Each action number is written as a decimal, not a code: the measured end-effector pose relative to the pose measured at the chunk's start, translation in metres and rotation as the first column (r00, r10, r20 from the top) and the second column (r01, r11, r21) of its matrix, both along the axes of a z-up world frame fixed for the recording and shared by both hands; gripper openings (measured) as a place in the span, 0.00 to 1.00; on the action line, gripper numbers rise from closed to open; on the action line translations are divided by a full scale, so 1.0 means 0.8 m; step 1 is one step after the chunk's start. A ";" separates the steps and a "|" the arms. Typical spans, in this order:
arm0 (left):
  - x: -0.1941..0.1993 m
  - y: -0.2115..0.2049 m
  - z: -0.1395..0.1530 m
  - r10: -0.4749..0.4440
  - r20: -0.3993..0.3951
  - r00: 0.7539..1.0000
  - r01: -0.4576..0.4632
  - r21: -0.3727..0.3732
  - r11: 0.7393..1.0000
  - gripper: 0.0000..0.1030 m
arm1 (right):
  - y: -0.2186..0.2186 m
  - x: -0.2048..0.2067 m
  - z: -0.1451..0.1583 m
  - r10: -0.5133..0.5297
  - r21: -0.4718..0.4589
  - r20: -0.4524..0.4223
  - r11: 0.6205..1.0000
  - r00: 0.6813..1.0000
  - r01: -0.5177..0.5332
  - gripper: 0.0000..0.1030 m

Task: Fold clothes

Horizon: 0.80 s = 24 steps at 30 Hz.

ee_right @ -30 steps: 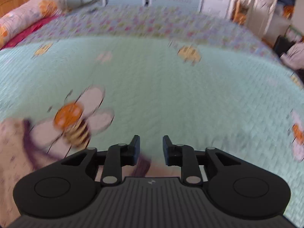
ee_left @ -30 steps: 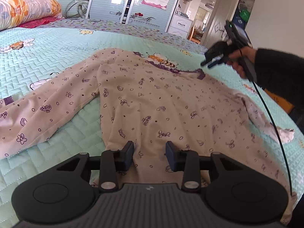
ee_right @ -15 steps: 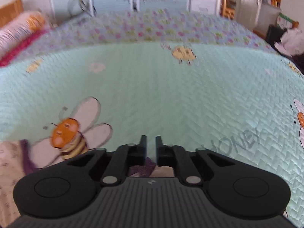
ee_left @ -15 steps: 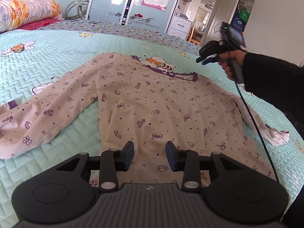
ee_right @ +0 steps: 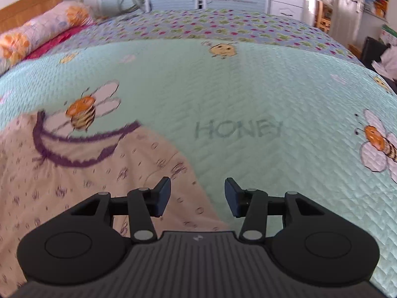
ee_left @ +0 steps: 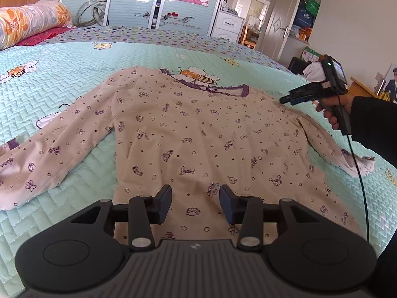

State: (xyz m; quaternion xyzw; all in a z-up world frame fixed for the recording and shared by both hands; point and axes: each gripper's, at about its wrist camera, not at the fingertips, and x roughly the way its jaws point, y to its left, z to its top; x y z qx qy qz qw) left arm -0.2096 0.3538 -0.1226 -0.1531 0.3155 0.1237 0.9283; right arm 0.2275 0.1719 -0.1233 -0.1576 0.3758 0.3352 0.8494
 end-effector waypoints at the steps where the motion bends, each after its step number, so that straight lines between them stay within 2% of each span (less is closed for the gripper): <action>1: 0.002 -0.003 0.001 -0.005 -0.007 1.000 0.005 0.006 1.000 0.44 | 0.011 0.001 -0.011 0.010 -0.042 -0.004 0.999 1.000 -0.010 0.32; 2: 0.004 -0.006 0.002 -0.010 -0.014 1.000 0.010 0.014 1.000 0.44 | 0.016 0.010 -0.016 -0.001 -0.054 -0.009 0.999 1.000 0.001 0.01; 4: 0.006 -0.010 0.004 -0.015 -0.026 1.000 0.016 0.027 1.000 0.45 | 0.018 0.034 -0.016 -0.058 -0.038 -0.018 0.998 0.998 0.057 0.00; 8: 0.008 -0.014 0.008 -0.016 -0.026 1.000 0.017 0.035 0.999 0.45 | -0.005 0.077 0.011 -0.205 0.081 -0.033 0.975 0.978 0.207 0.01; 9: 0.008 -0.014 0.009 -0.016 -0.026 1.000 0.017 0.037 0.999 0.45 | -0.012 0.077 0.017 -0.209 0.097 -0.040 0.973 0.977 0.212 0.05; 10: 0.009 -0.015 0.010 -0.015 -0.025 1.000 0.016 0.038 0.999 0.45 | -0.018 0.070 0.022 -0.196 0.098 -0.035 0.975 0.980 0.199 0.14; 11: 0.009 -0.016 0.012 -0.015 -0.025 1.000 0.016 0.040 0.999 0.45 | -0.026 0.057 0.027 -0.185 0.096 -0.019 0.978 0.983 0.186 0.31; 13: 0.010 -0.020 0.014 -0.025 -0.021 0.999 0.026 0.043 0.999 0.45 | -0.052 0.026 0.033 -0.182 0.115 -0.009 0.977 0.983 0.181 0.45; 16: 0.010 -0.030 0.018 -0.045 -0.016 0.999 0.046 0.043 0.998 0.47 | -0.091 -0.014 0.025 -0.161 0.175 -0.095 0.969 0.982 0.175 0.54; 17: 0.010 -0.034 0.019 -0.052 -0.016 0.999 0.052 0.044 0.998 0.47 | -0.092 -0.021 0.017 -0.161 0.151 -0.095 0.973 0.982 0.174 0.58; 18: 0.010 -0.038 0.021 -0.058 -0.015 0.998 0.059 0.045 0.997 0.47 | -0.090 -0.027 0.009 -0.162 0.121 -0.091 0.978 0.983 0.172 0.58; 19: 0.010 -0.042 0.024 -0.063 -0.015 0.998 0.064 0.049 0.997 0.47 | -0.089 -0.033 0.000 -0.162 0.091 -0.087 0.981 0.983 0.170 0.50; 20: 0.009 -0.047 0.029 -0.068 -0.013 0.998 0.068 0.057 0.996 0.47 | -0.085 -0.024 -0.006 -0.165 0.072 -0.108 0.982 0.980 0.173 0.06; 21: 0.006 -0.052 0.034 -0.068 -0.011 0.998 0.069 0.068 0.995 0.47 | -0.081 -0.012 -0.013 -0.170 0.054 -0.133 0.983 0.976 0.178 0.01; 23: -0.003 -0.056 0.044 -0.056 -0.004 0.998 0.056 0.082 0.995 0.49 | -0.088 0.010 -0.003 -0.276 0.075 -0.088 0.956 0.957 0.283 0.00; 24: -0.009 -0.056 0.047 -0.046 -0.002 0.999 0.046 0.086 0.995 0.50 | -0.091 0.010 0.005 -0.293 0.109 -0.090 0.947 0.952 0.302 0.00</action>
